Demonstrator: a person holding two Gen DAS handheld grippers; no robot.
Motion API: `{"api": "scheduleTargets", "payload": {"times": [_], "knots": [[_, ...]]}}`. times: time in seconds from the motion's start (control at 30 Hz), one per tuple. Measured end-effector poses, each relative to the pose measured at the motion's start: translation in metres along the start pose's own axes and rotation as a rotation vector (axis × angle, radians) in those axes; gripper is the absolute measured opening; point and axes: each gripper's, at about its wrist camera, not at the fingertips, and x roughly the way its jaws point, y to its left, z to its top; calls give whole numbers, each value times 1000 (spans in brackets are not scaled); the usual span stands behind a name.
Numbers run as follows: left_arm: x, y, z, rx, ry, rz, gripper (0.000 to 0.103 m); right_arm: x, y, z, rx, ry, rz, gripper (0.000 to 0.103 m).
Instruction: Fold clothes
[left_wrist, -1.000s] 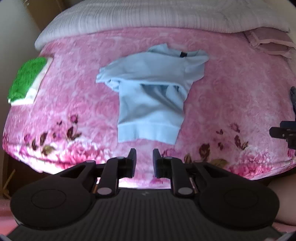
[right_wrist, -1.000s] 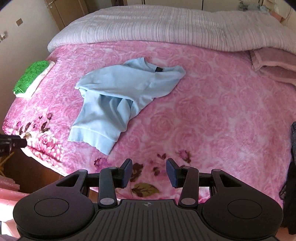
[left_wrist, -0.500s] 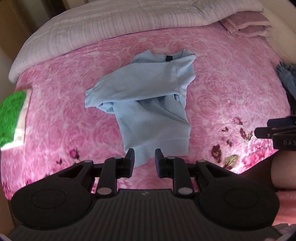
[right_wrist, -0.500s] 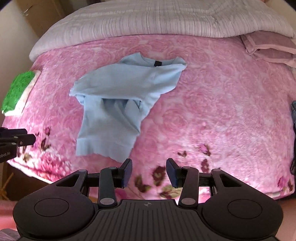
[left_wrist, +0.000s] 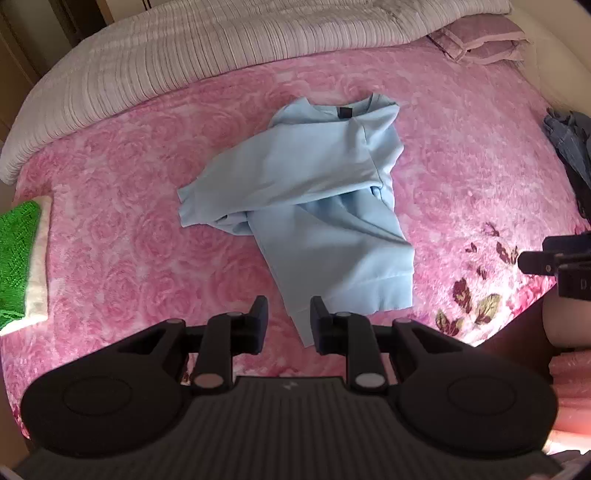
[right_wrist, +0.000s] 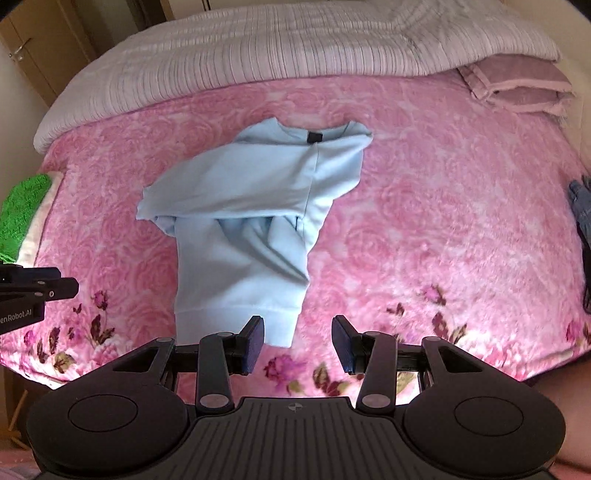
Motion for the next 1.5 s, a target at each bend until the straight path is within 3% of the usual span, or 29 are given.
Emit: {"api": "scheduleTargets", "payload": {"times": [0.27,0.43,0.6,0.8,0.93,1.17,1.3,1.5], "knots": [[19,12,-7,-7,33,-30,21,9,6,-10,25,22,-18,44],[25,34,-3,-86,31,-59,21,15,-11,-9,67,22,-46,45],[30,62,6,-188,13,-33,21,19,-29,3,71,-15,-64,44],[34,74,21,-300,-20,9,21,24,-50,36,42,-145,-30,44],[41,71,26,-389,-15,8,21,43,-54,60,-61,-171,5,44],[56,66,27,-520,-21,38,21,98,-42,76,-350,-150,47,44],[69,74,22,-528,-10,43,21,132,-27,70,-485,-127,47,44],[110,105,17,-500,39,12,21,189,-2,65,-560,-78,30,44]]}}
